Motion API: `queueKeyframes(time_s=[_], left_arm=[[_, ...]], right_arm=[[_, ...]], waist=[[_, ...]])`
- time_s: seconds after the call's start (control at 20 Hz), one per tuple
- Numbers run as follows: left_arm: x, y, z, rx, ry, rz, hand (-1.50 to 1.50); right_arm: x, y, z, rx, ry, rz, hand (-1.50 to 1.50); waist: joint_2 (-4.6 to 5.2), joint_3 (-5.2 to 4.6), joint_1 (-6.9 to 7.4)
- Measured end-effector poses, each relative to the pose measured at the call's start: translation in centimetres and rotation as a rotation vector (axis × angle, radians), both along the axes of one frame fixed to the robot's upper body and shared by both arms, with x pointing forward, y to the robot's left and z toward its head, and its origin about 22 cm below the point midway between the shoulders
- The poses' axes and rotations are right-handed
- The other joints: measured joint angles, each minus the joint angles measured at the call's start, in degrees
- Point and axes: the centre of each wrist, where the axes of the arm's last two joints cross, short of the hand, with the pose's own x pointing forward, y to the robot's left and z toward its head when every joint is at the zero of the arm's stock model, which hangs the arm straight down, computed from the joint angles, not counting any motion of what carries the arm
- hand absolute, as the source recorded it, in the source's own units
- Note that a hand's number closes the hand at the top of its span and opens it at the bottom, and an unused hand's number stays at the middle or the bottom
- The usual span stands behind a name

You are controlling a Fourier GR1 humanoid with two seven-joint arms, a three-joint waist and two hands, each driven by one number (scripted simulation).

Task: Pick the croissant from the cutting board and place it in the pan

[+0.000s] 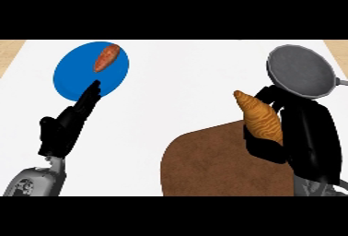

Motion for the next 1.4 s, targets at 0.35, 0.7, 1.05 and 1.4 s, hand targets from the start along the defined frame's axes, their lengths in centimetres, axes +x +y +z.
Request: queueKeyframes(time_s=[0.35, 0.7, 1.05, 1.4], left_arm=[[0.0, -0.5, 0.1, -0.004, -0.002, -0.017, 0.0], [-0.2, -0.3, 0.4, 0.0, 0.0, -0.027, 0.0], [0.8, -0.9, 0.1, 0.001, -0.006, -0.033, 0.0], [0.5, -1.3, 0.3, 0.0, -0.001, -0.046, 0.0]], right_arm=[[5.1, -5.1, -1.6, 0.12, -0.039, -0.044, 1.5], [9.9, -11.2, -4.9, 0.076, -0.084, -0.138, 1.5], [14.2, -15.8, -6.7, 0.054, -0.114, -0.169, 1.5], [16.5, -19.5, -7.8, 0.057, -0.118, -0.188, 1.5]], waist=[[0.12, -0.01, 0.55], [0.27, 0.0, 1.07], [0.45, 0.02, 1.42], [0.63, 0.07, 2.14]])
